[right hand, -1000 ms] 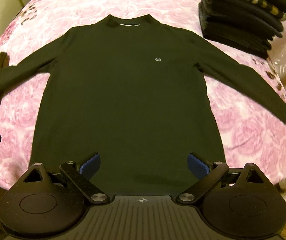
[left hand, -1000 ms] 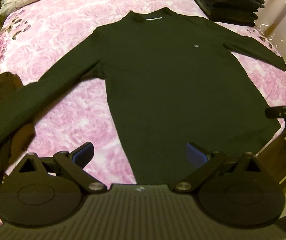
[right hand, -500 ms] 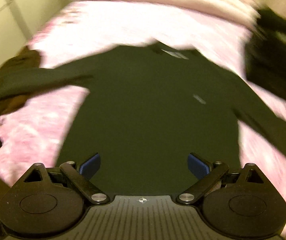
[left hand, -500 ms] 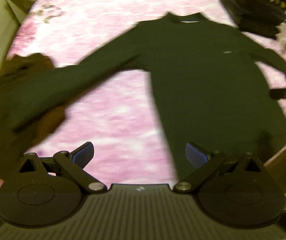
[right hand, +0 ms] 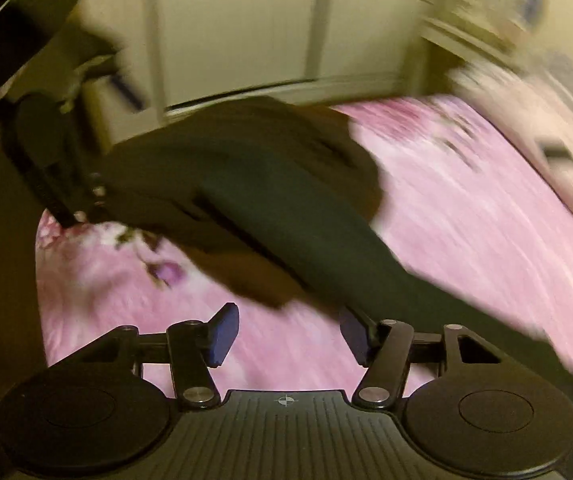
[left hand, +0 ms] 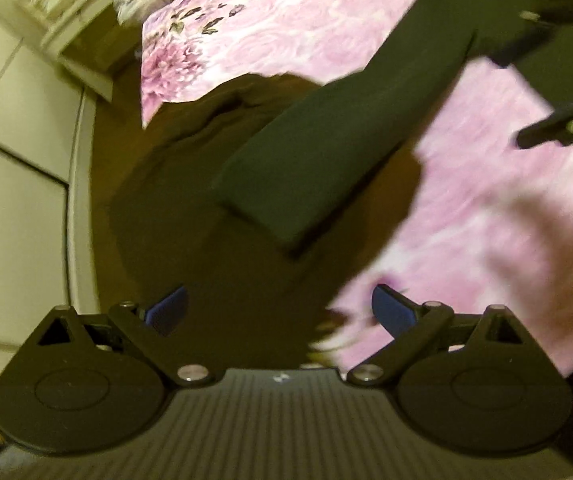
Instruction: Fold clothes
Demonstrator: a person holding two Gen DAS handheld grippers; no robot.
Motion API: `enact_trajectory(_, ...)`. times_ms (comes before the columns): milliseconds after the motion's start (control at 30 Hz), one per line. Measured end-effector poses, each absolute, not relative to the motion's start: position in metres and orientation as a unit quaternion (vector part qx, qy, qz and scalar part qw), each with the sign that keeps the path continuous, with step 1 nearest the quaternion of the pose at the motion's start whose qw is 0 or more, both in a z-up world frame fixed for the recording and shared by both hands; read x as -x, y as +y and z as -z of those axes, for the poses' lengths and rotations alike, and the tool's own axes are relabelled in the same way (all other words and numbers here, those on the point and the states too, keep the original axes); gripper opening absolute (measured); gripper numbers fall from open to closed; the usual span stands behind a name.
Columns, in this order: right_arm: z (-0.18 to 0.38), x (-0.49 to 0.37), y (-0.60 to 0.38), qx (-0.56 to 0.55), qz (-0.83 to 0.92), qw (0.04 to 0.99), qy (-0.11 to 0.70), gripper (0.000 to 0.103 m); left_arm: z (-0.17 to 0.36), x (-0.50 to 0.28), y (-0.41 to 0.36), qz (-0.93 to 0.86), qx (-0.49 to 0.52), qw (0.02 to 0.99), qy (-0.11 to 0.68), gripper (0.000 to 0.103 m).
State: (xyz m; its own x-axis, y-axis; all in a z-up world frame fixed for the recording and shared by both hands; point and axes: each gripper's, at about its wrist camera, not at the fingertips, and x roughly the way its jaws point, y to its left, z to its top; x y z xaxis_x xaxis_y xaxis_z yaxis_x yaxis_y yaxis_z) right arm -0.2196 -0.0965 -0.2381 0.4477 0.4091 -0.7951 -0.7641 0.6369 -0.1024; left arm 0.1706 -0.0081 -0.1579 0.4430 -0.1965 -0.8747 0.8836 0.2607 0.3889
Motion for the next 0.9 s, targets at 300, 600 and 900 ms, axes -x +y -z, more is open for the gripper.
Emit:
enact_trajectory(300, 0.326, 0.184, 0.028, 0.362, -0.422, 0.769, 0.316, 0.041, 0.187, -0.215, 0.037, 0.357, -0.438, 0.728, 0.388, 0.097)
enact_trajectory(600, 0.318, 0.162, 0.035, 0.348, -0.417, 0.782, 0.306, 0.004, 0.191, -0.216, 0.062, 0.339, -0.417, 0.734, 0.416, 0.096)
enact_trajectory(900, 0.204, 0.107, -0.094, 0.039, -0.271, 0.915, 0.297, 0.003, 0.164, -0.194, -0.014, 0.396, -0.405, 0.729, 0.383, 0.096)
